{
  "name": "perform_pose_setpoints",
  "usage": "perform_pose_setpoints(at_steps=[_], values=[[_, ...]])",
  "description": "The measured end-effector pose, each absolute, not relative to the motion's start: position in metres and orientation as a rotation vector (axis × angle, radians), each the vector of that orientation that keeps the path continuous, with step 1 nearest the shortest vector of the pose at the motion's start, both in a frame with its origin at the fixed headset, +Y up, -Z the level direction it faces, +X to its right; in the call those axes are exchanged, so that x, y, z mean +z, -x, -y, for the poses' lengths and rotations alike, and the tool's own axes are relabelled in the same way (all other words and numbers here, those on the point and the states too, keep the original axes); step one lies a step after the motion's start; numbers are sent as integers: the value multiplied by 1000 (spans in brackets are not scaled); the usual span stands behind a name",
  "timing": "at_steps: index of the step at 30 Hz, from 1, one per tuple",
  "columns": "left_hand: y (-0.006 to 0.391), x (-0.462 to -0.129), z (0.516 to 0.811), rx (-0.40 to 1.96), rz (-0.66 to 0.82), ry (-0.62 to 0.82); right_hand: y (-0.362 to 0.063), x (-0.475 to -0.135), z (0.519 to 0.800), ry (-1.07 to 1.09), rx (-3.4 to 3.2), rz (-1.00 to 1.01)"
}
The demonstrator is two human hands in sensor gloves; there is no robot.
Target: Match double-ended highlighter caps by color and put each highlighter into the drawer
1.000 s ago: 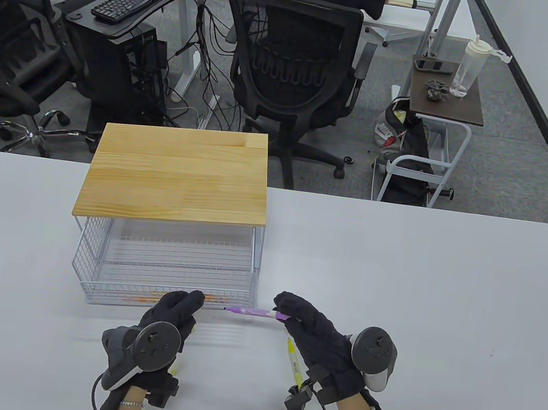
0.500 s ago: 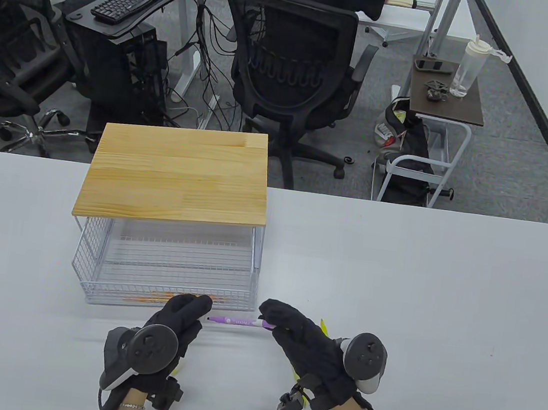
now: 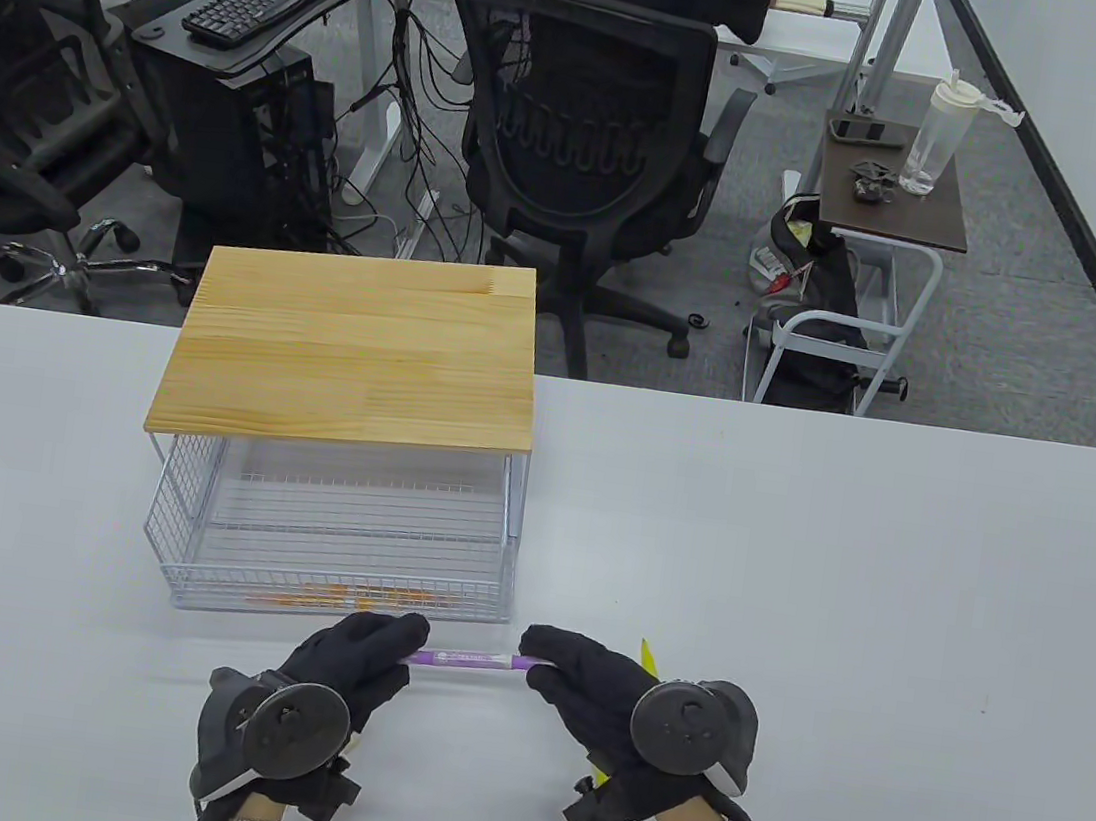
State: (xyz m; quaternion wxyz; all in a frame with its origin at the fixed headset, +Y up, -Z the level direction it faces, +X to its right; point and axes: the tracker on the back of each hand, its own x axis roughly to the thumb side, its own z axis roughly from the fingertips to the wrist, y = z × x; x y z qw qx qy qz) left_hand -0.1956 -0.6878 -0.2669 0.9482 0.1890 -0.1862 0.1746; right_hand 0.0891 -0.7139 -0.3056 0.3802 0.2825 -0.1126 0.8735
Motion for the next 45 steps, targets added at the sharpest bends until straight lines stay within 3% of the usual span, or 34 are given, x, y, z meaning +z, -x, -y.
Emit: perform_pose_setpoints(at_steps=[17, 22, 27, 30, 34, 36, 40, 45], values=[[163, -244, 678, 48, 430, -551, -98, -318, 716, -589, 2018, -40], [162, -250, 680, -10, 380, -503, -93, -314, 711, -539, 2027, 111], [201, -255, 673, -113, 105, -585, -114, -306, 690, -519, 2102, 269], [223, -272, 674, -56, -51, -539, -135, -307, 681, -480, 2061, 289], [226, -319, 684, -24, -187, -411, -147, -310, 676, -466, 1976, 276], [223, -339, 691, -14, -273, -208, -150, -312, 677, -438, 2002, 271], [217, -327, 702, -16, -175, -359, -163, -322, 684, -344, 2206, 240], [232, -298, 713, -118, -113, -333, -177, -349, 714, -91, 2443, 97]])
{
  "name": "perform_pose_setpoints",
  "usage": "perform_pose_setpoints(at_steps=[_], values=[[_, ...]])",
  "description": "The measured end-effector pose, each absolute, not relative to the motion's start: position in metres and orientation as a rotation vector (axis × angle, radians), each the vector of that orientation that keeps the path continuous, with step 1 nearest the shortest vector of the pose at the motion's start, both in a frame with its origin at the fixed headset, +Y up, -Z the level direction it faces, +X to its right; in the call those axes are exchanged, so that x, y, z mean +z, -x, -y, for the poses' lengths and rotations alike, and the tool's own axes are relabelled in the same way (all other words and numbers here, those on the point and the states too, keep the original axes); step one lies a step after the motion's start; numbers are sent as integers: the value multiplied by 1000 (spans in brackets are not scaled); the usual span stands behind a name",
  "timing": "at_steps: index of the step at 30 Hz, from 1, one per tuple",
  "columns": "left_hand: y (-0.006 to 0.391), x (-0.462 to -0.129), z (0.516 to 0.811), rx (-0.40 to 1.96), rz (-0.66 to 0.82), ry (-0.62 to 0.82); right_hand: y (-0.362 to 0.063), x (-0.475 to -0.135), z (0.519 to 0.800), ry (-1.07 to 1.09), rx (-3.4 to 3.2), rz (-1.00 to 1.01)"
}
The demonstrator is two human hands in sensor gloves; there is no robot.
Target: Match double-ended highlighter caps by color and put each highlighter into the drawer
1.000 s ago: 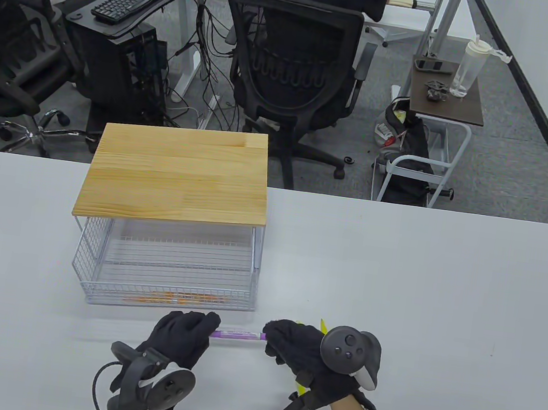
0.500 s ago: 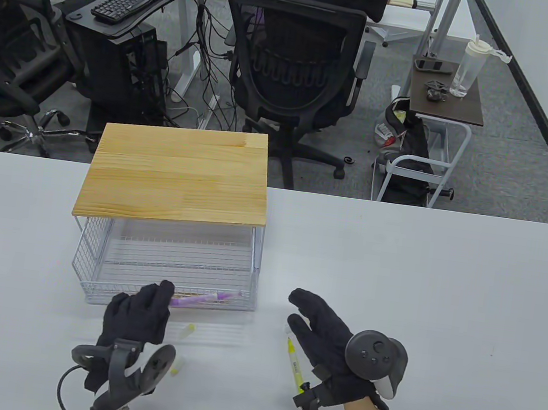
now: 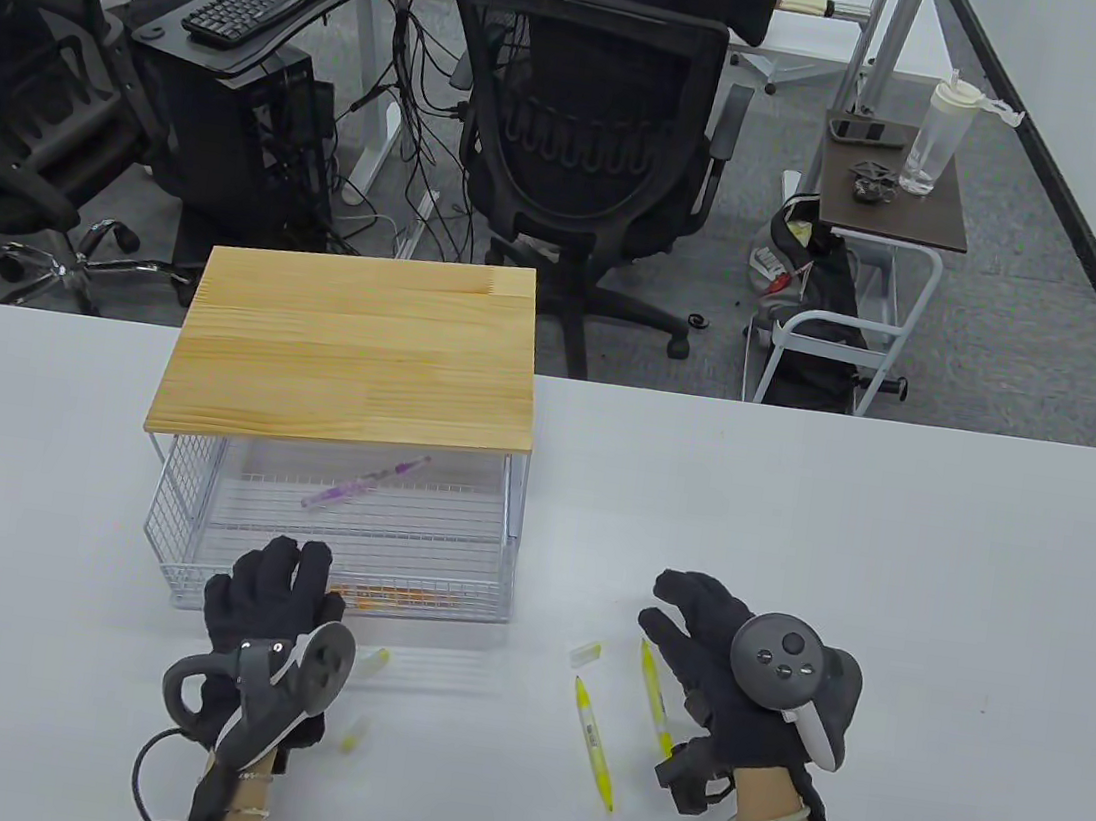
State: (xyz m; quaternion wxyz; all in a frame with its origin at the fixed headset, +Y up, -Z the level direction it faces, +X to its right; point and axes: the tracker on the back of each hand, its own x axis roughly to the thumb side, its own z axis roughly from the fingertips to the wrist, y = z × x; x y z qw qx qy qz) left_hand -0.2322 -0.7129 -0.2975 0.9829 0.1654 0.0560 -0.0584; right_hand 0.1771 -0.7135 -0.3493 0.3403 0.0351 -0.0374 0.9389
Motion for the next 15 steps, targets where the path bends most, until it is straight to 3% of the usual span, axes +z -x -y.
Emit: perform_pose_setpoints(at_steps=[6, 12, 15], values=[[259, -288, 715, 24, -122, -252, -178, -367, 750, 82, 2709, -193], [268, -283, 716, 34, -127, -232, -160, -374, 762, 161, 2901, -288], [270, -282, 718, 37, -126, -225, -148, -382, 767, 268, 3031, -461]])
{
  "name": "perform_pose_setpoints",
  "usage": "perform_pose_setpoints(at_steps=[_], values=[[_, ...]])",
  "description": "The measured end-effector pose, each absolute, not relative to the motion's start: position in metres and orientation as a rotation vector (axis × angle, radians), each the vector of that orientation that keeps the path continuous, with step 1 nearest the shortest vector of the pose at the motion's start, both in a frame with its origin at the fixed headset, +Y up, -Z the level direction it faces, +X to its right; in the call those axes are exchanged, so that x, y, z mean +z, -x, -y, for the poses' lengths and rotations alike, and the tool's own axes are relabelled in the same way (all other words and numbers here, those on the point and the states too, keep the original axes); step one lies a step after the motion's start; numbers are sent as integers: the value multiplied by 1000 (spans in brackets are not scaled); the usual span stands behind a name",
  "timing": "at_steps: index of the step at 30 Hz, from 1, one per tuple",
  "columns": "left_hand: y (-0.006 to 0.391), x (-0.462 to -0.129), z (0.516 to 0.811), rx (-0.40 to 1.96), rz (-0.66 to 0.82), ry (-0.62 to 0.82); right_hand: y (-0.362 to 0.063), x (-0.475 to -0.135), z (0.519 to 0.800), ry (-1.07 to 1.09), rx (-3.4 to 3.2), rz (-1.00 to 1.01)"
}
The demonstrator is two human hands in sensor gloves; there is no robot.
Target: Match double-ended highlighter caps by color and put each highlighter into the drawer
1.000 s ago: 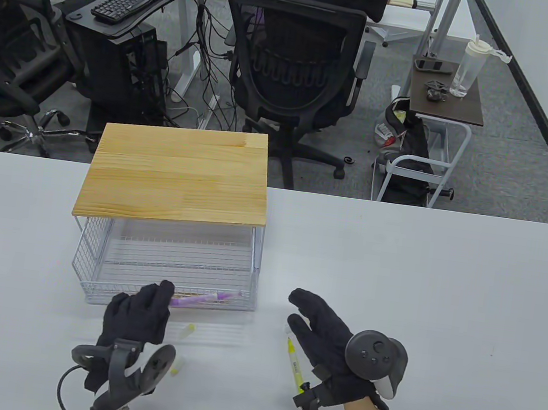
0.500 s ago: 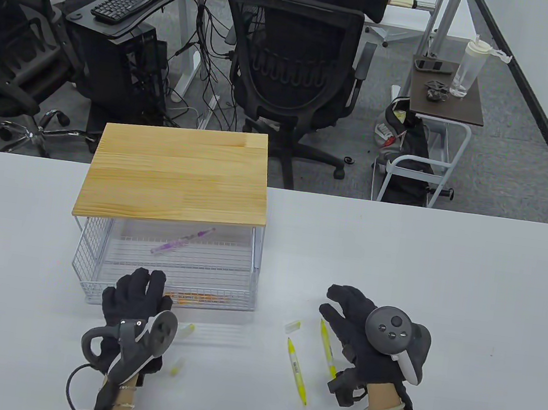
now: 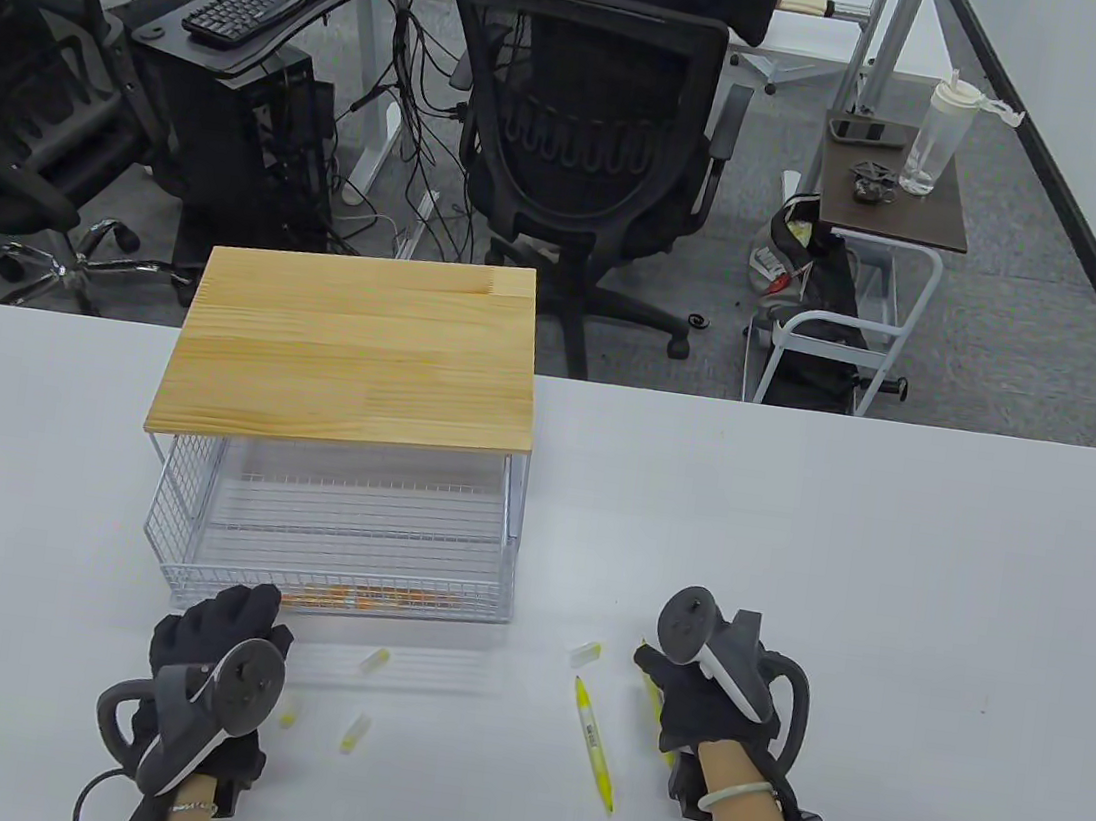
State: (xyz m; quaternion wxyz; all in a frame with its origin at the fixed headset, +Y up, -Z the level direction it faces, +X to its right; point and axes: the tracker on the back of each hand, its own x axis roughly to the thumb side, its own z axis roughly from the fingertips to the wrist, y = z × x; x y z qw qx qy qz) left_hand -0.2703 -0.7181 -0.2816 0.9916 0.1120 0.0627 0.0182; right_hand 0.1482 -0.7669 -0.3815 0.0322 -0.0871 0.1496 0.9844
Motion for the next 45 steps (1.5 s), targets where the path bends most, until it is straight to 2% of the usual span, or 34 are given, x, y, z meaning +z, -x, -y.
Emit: perform_pose_setpoints(at_steps=[1, 10, 16, 26, 32, 37, 42, 45], values=[[271, -281, 719, 36, -126, -222, -144, -384, 769, 288, 3070, -561], [278, -275, 720, 24, -140, -206, -111, -399, 773, 424, 3229, -636], [275, -278, 724, 41, -116, -133, -110, -402, 774, 447, 3230, -651], [255, -286, 734, -66, -67, -73, -115, -400, 774, 430, 3177, -651], [249, -291, 741, -98, -50, -16, -130, -398, 765, 388, 3035, -674], [245, -302, 752, -121, -51, 72, -139, -388, 740, 271, 2888, -537], [238, -307, 759, -199, -63, 178, -143, -360, 720, 28, 2582, -211], [237, -308, 765, -254, -75, 243, -142, -349, 713, -129, 2386, -180]])
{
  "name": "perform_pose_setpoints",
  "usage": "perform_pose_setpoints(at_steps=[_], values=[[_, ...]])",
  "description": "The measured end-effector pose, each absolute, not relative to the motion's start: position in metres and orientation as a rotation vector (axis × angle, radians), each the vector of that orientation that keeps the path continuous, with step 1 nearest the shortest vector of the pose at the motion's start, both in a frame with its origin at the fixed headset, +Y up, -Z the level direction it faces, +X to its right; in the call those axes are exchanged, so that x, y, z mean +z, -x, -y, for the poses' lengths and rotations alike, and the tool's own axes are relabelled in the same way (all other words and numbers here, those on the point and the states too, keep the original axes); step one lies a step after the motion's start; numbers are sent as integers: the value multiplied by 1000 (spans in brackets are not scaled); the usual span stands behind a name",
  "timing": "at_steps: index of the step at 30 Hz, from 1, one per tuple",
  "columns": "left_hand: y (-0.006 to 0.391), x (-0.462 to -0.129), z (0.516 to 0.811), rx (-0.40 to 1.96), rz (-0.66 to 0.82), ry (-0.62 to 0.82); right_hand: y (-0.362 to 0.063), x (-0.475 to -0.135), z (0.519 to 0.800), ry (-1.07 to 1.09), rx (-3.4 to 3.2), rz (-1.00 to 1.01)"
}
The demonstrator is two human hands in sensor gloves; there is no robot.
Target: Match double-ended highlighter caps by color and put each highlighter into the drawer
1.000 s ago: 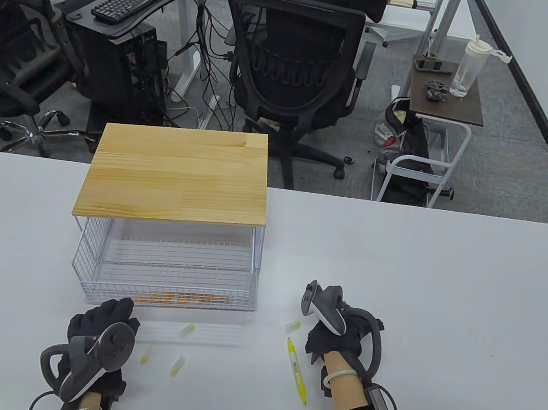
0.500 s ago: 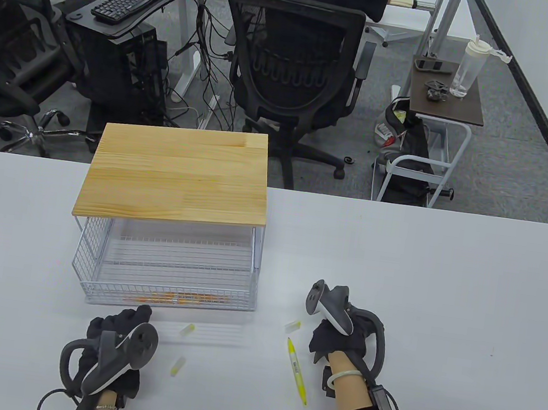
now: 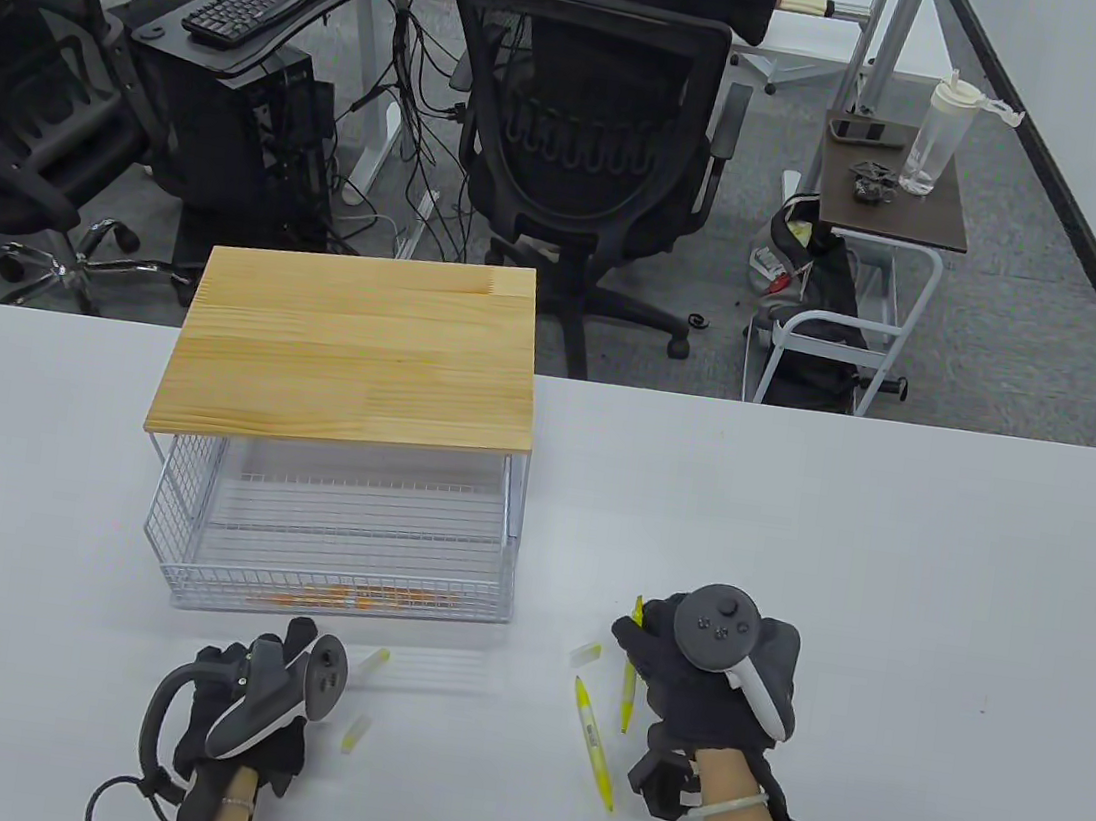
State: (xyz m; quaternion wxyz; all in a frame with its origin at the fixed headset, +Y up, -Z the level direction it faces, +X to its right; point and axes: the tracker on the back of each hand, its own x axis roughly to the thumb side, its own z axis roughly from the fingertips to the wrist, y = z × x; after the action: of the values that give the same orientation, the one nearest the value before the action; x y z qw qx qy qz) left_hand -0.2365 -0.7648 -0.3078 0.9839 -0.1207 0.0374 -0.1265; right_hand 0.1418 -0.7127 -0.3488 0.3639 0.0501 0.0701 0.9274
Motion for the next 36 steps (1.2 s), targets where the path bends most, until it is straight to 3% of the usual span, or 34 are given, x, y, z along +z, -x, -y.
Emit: perform_pose_setpoints(at_steps=[2, 8, 26, 28, 36], values=[[236, -309, 770, -286, -86, 295, -140, -342, 704, -235, 2308, -218], [232, -311, 774, -327, -89, 297, -129, -324, 686, -393, 2296, -50], [205, -311, 775, -512, -30, 210, -101, -323, 709, -458, 2216, -70], [211, -310, 773, -448, -36, 197, -101, -323, 710, -459, 2195, -71], [233, -297, 742, -48, -19, -107, -103, -327, 717, -466, 1996, -143]])
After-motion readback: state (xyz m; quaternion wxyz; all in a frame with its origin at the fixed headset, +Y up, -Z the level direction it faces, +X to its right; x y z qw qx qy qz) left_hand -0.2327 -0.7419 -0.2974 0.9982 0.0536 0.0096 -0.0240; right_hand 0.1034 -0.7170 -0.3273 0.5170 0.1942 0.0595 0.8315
